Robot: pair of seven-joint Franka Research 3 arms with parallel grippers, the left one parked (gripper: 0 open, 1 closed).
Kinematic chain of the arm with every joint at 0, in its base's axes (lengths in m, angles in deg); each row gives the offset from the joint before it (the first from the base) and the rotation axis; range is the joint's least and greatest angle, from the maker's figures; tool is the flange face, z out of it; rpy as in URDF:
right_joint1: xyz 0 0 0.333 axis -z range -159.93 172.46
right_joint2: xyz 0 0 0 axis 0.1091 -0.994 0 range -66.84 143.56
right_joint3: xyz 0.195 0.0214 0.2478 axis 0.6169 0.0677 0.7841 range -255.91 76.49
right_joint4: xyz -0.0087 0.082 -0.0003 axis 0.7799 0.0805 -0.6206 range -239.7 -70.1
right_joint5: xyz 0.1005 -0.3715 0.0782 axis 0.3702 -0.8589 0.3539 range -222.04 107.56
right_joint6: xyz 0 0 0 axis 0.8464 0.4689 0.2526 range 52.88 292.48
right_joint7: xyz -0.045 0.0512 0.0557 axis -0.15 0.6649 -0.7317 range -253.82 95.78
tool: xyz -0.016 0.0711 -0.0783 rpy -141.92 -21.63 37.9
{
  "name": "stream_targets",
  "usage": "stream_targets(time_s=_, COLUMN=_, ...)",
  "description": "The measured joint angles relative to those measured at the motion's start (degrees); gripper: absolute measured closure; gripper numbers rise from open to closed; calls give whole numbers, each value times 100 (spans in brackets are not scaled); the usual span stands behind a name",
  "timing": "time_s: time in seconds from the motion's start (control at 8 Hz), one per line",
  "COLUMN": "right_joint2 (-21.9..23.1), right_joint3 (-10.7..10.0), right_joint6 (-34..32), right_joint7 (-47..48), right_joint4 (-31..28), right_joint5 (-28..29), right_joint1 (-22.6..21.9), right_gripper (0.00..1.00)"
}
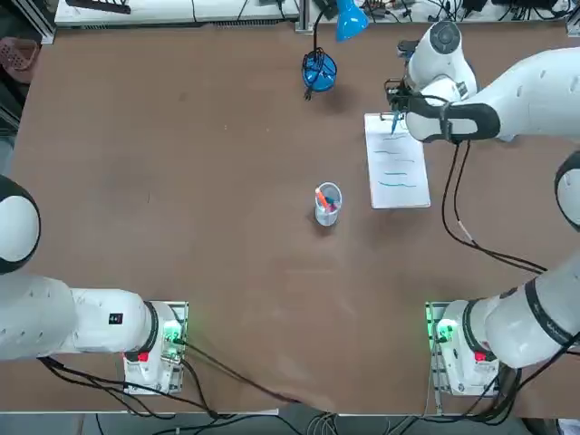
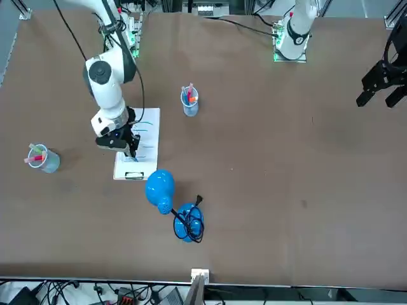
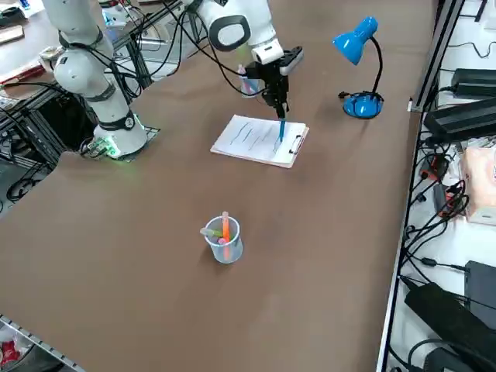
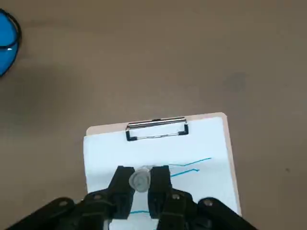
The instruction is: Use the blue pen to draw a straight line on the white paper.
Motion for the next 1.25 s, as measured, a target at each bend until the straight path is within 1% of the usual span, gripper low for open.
stream_targets(time_s=0.38, right_joint2=11, right_joint3=1, right_joint6=6, right_joint7=93, right_joint4=32, right_joint5=0, right_joint1=-126, right_gripper=81)
stream_targets(time_s=0.5, right_joint2=55, right_joint3=0, right_joint6=-103, right_joint7=93, right_joint4=90, right_joint5=0, right_joint1=-130, right_gripper=81)
stream_targets(time_s=0.62, right_joint2=148, right_joint3=-4, right_joint6=-487, right_joint7=93, right_joint4=253, right_joint5=0, right_joint1=-130, right_gripper=81)
stream_targets(time_s=0.88, right_joint2=434, right_joint3=-29, right_joint6=-1513, right_joint7=-2, right_joint4=686, right_joint5=0, right_joint1=-127, right_gripper=81)
stream_targets(time_s=1.12, right_joint2=702, right_joint3=-143, right_joint6=-1917, right_joint7=-562, right_joint4=788, right_joint5=-2, right_joint1=2, right_gripper=81)
stream_targets(time_s=1.25, right_joint2=794, right_joint3=-193, right_joint6=-2068, right_joint7=-1106, right_joint4=787, right_joint5=-2, right_joint1=234, right_gripper=81)
